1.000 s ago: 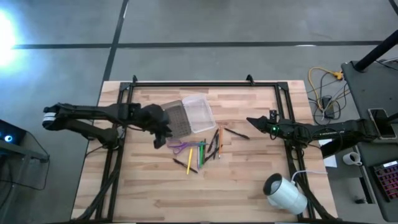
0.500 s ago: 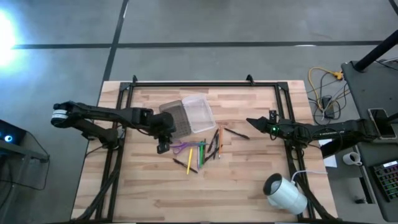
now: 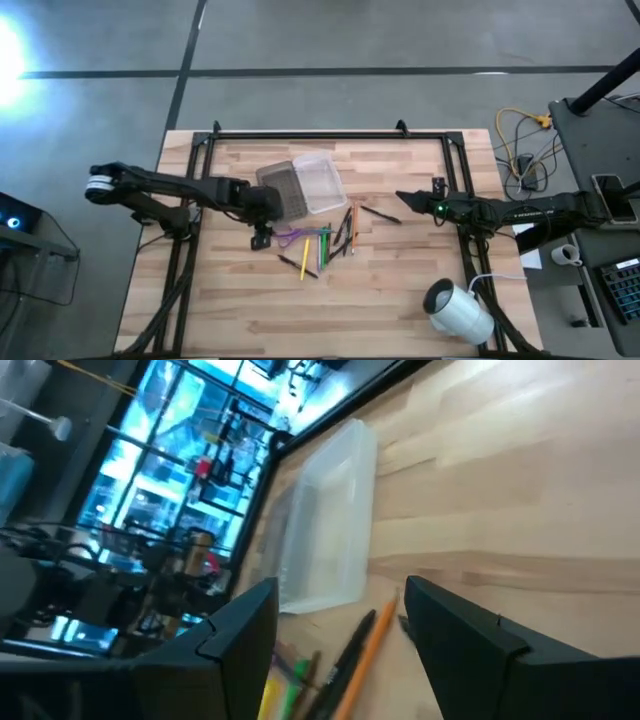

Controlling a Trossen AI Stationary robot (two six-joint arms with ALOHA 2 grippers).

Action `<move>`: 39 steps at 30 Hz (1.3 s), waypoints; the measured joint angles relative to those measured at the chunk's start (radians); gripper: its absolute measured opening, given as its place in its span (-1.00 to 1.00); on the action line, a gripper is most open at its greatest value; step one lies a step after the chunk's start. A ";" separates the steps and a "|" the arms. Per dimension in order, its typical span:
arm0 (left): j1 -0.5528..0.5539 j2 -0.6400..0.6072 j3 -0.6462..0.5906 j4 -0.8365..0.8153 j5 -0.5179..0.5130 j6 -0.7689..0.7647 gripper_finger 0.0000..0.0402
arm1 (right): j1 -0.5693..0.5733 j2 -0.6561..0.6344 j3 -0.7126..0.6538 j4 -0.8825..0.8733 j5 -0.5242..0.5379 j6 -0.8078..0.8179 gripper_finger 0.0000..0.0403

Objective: Pick & place school supplies into a supply box
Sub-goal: Put the violet scissors into the supply box

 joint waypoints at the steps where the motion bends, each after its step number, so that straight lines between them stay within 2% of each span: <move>1: -0.005 0.006 -0.003 0.006 0.000 -0.001 -0.06 | 0.000 0.000 0.000 -0.018 0.000 0.004 0.04; 6: -0.033 0.037 -0.005 0.069 -0.050 -0.015 -0.10 | 0.000 0.000 0.000 -0.120 0.000 0.050 0.04; 16: -0.042 0.191 -0.005 0.130 -0.071 -0.016 -0.10 | 0.000 0.021 0.000 -0.100 -0.004 0.023 0.04; 22: -0.061 0.260 -0.005 0.144 -0.070 -0.079 -0.10 | 0.000 0.020 0.002 0.037 -0.019 -0.086 0.04; 27: -0.061 0.275 -0.005 0.160 -0.071 -0.144 -0.10 | 0.000 0.032 0.048 0.030 -0.017 -0.180 0.04; 34: -0.061 0.290 -0.005 0.213 -0.072 -0.142 -0.10 | 0.000 0.116 0.163 0.024 -0.017 -0.358 0.04; 39: -0.068 0.330 -0.005 0.220 -0.072 -0.141 -0.11 | 0.000 0.213 0.270 -0.105 -0.015 -0.406 0.04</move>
